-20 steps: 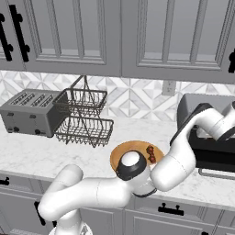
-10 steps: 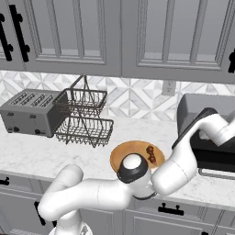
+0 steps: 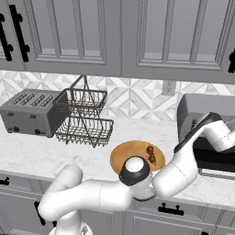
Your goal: Pick up the kebab skewer and baguette bread, and place them inside the toaster oven. Close the toaster oven door and start by setting the timer.
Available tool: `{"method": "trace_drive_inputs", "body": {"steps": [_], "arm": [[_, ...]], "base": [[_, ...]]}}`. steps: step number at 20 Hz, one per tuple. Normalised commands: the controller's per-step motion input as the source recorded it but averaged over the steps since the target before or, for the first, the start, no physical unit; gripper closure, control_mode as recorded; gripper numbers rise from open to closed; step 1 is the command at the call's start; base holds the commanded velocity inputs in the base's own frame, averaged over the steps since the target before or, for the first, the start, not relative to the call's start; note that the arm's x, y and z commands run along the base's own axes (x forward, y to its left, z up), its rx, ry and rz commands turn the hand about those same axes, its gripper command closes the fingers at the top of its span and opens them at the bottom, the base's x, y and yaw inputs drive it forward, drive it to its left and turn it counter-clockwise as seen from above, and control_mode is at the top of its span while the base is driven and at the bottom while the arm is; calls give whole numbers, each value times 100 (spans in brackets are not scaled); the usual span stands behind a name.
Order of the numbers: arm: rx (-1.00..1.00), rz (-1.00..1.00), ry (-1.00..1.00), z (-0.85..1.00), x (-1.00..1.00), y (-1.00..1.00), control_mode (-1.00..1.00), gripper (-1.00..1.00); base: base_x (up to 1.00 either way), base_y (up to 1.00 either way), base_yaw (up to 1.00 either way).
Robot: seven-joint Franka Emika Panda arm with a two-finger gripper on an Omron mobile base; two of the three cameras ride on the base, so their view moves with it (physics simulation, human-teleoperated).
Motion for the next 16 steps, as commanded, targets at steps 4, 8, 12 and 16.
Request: {"method": "trace_drive_inputs", "body": {"steps": [4,8,12,16], "arm": [[11,0,-7,2,39,0,-100,-100],[10,0,-8,0,34,0,-100,-100],[8,0,-7,0,25,0,-100,-100],[1,0,-1,13,-33,-43,-100,-100]], "base": [[0,0,0],[0,0,0],[0,0,0],[0,0,0]]}}
